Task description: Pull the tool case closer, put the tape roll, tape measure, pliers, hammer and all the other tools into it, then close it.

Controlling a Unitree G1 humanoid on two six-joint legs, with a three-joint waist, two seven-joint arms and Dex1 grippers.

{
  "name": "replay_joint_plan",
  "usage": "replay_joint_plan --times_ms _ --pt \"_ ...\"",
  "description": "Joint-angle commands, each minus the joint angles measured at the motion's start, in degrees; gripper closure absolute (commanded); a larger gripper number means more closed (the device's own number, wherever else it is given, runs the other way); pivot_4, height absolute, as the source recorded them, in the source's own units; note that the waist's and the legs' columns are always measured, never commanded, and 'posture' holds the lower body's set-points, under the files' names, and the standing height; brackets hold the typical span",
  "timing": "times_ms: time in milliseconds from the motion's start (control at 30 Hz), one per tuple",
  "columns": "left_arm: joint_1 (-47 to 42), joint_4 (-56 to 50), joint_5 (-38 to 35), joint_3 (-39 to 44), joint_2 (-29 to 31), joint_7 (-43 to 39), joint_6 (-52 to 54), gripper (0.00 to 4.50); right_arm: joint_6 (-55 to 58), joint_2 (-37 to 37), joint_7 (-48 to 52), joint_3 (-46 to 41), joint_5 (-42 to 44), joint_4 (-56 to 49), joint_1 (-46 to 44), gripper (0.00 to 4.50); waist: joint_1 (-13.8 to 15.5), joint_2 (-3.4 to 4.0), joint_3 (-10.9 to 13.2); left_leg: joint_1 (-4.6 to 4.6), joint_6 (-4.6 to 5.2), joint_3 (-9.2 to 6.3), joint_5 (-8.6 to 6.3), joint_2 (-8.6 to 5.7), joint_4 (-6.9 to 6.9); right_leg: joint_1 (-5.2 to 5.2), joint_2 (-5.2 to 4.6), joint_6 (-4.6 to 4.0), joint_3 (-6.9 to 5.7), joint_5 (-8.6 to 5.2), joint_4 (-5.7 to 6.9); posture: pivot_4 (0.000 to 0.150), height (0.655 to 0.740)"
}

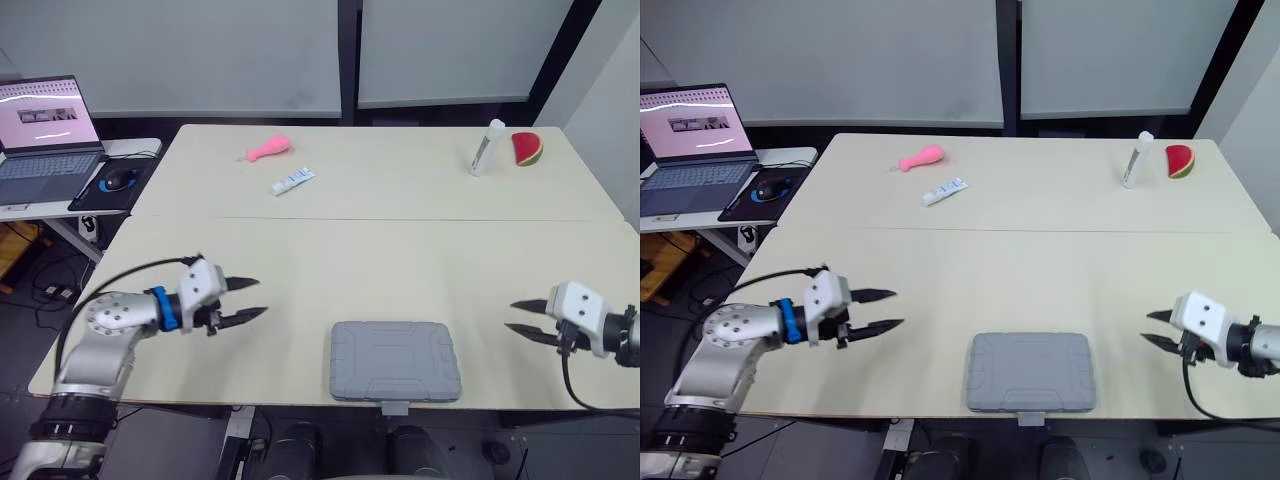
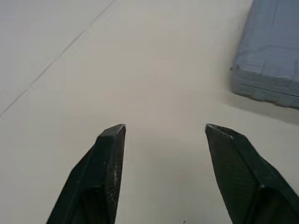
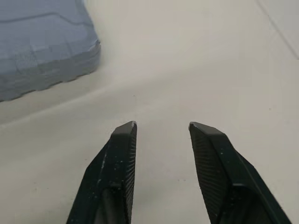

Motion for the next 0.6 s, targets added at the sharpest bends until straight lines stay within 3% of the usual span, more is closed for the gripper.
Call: replay_joint_plan --times_ms 33,100,233,600 --pt "-1.61 2.88 -0.35 1.99 -0.35 1.61 -1.17 0.5 -0.35 0.19 -0.39 -1.75 1.09 1.07 -3.04 1.63 -0.01 0.0 0.0 0.0 0.0 0.01 0.0 -0.01 0.0 0.0 -0.01 0.0 0.01 0.0 0.0 0.15 0.74" --pt "-1.69 3.43 0.3 1.75 -1.02 2.66 -1.92 0.0 -0.09 0.62 -0.77 -1.83 1.1 1.8 -4.25 1.23 -0.01 0.0 0.0 -0.01 -0.05 0.02 0.03 -0.01 0.0 -0.01 -0.02 0.0 0.02 0.0 0.0 0.15 0.74" --pt "-1.23 2.99 0.98 1.42 -1.77 3.96 -2.41 0.0 0.81 0.88 -0.4 -1.9 1.49 2.13 -4.49 0.03 0.0 -0.01 0.0 -0.04 -0.14 0.02 0.08 -0.01 0.01 -0.03 -0.02 0.0 0.0 0.0 0.0 0.15 0.74" --pt "-2.66 5.75 8.29 -0.1 -2.15 11.6 -6.59 0.0 3.18 2.58 -4.15 -2.88 0.82 -1.34 -2.22 0.03 0.01 0.0 0.0 -0.04 -0.14 0.02 0.08 -0.02 0.0 -0.05 -0.03 0.0 0.03 0.0 0.02 0.15 0.74"
